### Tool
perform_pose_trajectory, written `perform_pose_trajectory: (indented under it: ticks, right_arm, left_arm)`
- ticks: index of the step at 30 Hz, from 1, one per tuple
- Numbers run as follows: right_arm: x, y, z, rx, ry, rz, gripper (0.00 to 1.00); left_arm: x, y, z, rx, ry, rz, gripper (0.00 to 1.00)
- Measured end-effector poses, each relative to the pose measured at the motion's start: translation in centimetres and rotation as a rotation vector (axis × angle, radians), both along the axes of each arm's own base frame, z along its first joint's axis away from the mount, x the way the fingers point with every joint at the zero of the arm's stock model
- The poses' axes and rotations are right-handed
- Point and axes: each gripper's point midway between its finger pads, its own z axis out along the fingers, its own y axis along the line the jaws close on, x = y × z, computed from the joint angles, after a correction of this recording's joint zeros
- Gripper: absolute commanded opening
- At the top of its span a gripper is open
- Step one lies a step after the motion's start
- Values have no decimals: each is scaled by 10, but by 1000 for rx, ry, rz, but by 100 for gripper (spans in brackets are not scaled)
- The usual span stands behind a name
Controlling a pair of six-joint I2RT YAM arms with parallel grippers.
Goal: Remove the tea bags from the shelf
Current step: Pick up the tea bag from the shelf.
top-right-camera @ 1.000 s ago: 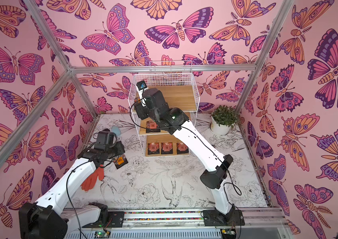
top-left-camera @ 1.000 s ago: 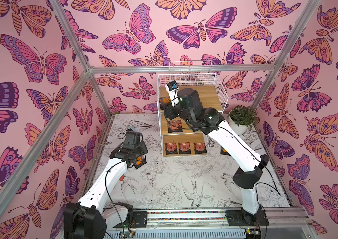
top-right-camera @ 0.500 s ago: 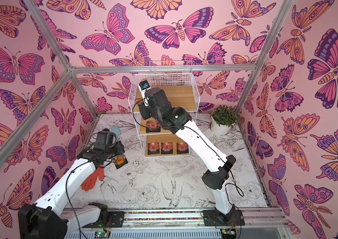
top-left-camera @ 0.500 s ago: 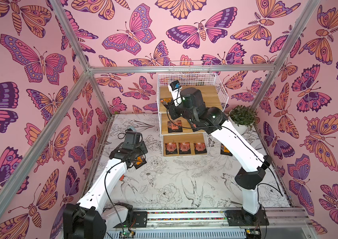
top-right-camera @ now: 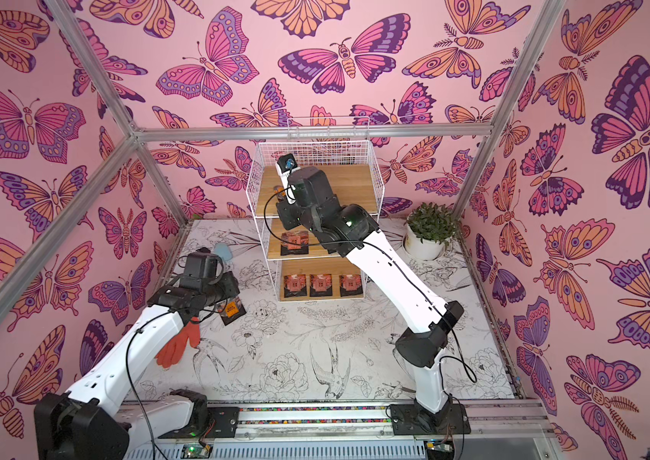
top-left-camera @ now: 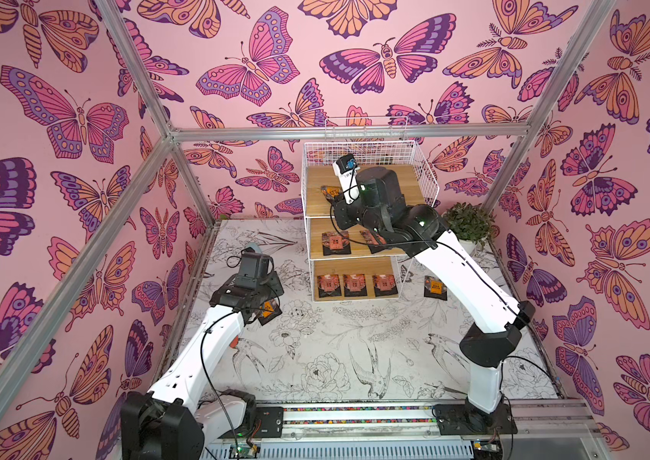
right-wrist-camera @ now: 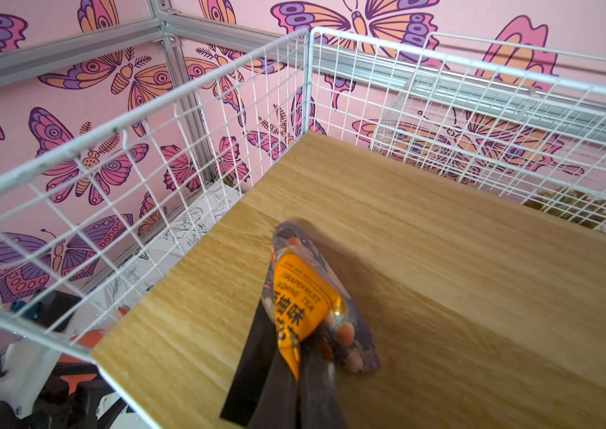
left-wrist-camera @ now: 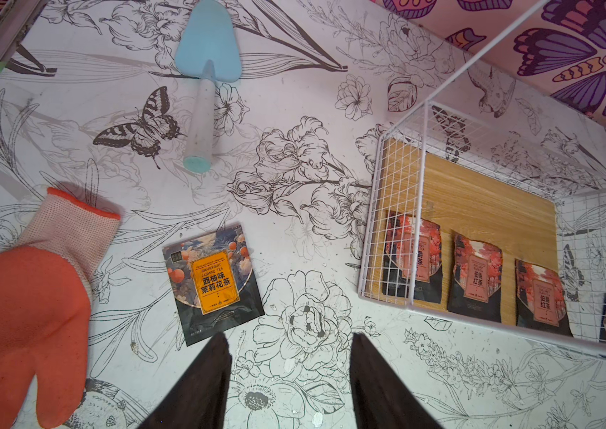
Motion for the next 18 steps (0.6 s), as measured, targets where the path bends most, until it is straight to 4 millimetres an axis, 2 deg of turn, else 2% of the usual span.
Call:
perform_pose_trajectory:
  ticks: [5,10,14,18]
  right_arm:
    - [-12,-18,6,-34,-3,-6,0]
    - [-33,-48,19,-56,-14,-10,0]
    - [-61,-80,31,-41,-20,-2,0]
    - [-96,-119,28,-16,-8,7,0]
  left_arm:
    - [-3,-7,5,-44,-9,-22,54]
    - [-9,-10,9,-73,-22,-28,54]
    - [-13,-11,10,-88,-27,-27,54]
    - [-14,-13,8,-101,-20,-31,54]
